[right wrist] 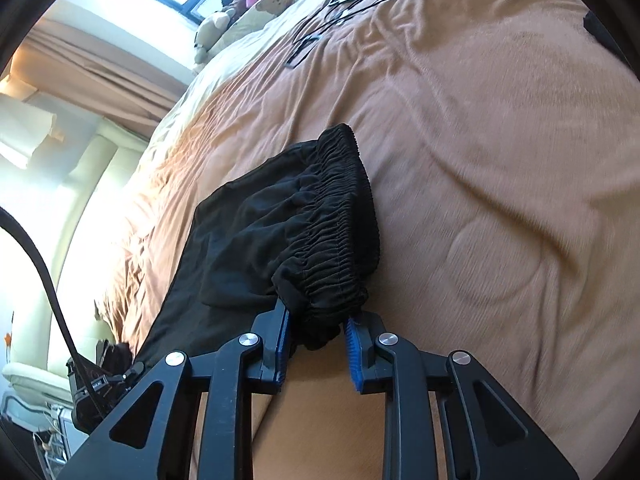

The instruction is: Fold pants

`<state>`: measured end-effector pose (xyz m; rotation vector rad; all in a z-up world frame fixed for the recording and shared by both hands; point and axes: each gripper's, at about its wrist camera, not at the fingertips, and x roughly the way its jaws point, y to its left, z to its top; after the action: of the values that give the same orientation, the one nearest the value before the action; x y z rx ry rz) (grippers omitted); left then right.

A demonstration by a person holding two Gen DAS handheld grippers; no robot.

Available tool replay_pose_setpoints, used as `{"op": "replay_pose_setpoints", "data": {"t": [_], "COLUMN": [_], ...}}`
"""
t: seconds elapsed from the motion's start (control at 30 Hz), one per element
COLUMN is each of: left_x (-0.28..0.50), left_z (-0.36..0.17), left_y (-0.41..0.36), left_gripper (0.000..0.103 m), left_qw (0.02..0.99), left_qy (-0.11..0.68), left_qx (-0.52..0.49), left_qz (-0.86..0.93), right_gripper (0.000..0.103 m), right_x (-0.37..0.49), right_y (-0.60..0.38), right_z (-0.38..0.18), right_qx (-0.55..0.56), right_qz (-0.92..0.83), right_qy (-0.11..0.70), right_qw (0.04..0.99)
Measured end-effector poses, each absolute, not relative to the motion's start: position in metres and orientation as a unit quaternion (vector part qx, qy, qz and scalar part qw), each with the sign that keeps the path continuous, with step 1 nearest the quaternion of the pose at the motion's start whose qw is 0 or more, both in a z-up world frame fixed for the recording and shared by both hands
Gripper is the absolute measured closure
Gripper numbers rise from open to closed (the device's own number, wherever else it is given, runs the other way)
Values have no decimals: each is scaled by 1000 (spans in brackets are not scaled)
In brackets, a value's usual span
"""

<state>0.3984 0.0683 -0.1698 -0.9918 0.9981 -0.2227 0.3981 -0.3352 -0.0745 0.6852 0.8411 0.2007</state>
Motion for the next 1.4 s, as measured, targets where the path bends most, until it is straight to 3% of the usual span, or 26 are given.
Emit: {"op": "replay_pose_setpoints", "data": {"t": [0.8, 1.4], "left_x": [287, 269], "left_z": [-162, -194], "left_y": [133, 100], "left_gripper": [97, 96], "left_qw": [768, 744], "left_qy": [430, 482], "left_qx": [-469, -455], "left_qz": [-70, -87], "right_gripper": [82, 84], "right_x": [365, 353], "right_y": [-264, -276], "right_z": [-84, -75], "right_qx": [290, 255], "right_qz": [149, 140], "right_qy": [416, 412], "right_qw": [849, 864]}}
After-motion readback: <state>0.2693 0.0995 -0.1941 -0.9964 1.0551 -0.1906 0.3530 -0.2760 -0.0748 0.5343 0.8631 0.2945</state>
